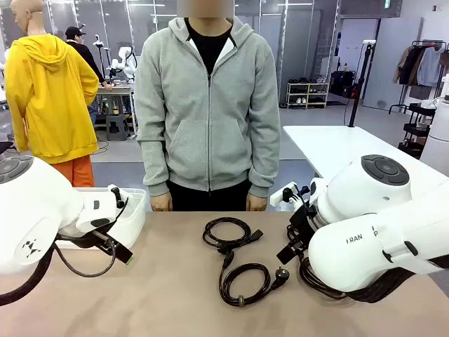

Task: Organize and store the cables.
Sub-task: Place the Power Cable into the Organizing box.

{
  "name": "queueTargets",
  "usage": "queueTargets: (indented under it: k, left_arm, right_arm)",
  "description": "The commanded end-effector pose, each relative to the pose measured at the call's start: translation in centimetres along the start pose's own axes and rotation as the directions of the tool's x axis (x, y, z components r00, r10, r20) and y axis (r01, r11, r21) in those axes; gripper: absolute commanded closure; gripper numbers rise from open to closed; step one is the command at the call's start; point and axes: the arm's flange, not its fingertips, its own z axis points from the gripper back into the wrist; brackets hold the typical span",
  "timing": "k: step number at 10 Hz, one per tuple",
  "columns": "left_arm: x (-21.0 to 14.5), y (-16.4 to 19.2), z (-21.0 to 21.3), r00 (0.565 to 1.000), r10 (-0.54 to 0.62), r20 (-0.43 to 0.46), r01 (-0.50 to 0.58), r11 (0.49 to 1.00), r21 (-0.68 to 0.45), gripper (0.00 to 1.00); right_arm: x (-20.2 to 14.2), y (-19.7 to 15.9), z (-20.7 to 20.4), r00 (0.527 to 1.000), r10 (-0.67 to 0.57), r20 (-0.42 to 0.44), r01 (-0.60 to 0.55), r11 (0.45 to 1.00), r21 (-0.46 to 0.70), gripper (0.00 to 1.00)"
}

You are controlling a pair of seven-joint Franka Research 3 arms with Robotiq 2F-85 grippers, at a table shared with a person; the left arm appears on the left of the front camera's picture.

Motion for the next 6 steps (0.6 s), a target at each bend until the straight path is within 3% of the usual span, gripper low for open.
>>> queueTargets:
  k: [1,6]
  left_arm:
    - [0.01,-0.02,0.00,1.000,0.000,0.000,0.000,1.000,0.000,0.00]
    - [0.01,-0.02,0.00,1.000,0.000,0.000,0.000,1.000,0.000,0.00]
  right_arm:
    - [0.00,0.00,0.00,1.000,0.000,0.000,0.000,1.000,0.000,0.00]
    - [0.00,0.00,0.00,1.000,0.000,0.000,0.000,1.000,0.000,0.00]
